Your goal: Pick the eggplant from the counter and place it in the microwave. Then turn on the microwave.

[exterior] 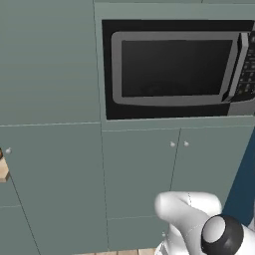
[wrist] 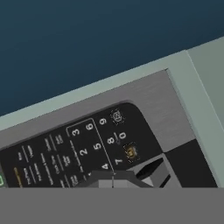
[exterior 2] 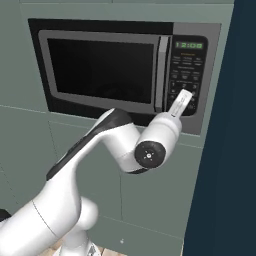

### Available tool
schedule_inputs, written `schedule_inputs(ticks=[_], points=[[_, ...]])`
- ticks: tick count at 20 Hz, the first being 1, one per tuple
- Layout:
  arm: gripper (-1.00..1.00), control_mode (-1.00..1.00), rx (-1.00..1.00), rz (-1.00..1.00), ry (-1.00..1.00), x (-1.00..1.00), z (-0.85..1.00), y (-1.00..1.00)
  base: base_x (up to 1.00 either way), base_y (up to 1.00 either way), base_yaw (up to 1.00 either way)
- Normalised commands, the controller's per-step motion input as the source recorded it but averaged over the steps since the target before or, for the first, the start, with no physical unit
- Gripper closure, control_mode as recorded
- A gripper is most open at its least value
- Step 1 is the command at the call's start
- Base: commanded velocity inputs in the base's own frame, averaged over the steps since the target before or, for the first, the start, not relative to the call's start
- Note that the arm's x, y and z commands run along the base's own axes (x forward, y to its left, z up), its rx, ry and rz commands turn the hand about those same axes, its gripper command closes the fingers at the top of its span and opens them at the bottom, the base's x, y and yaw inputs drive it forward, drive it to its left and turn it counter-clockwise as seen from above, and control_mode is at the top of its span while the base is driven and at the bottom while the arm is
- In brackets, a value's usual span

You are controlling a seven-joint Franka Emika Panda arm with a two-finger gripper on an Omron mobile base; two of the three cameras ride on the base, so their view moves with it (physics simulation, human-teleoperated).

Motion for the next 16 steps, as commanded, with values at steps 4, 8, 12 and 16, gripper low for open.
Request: schedule_inputs(ticks=[4,8,12,16], points=[[1.00,-1.00,0.05,0.00,-0.03,0.18,-0.12,-0.07,0.00,0.00,0.00],[1.00,-1.00,0.04,0.00,-0.03,0.17,-0.08,-0.06,0.00,0.00,0.00],[1.00,-1.00,0.04,0.00,-0.02,0.18,-0.05,-0.07,0.00,0.00,0.00],[1.00,-1.00,0.05,0.00,-0.01,0.19,-0.07,-0.09,0.00,0.00,0.00]])
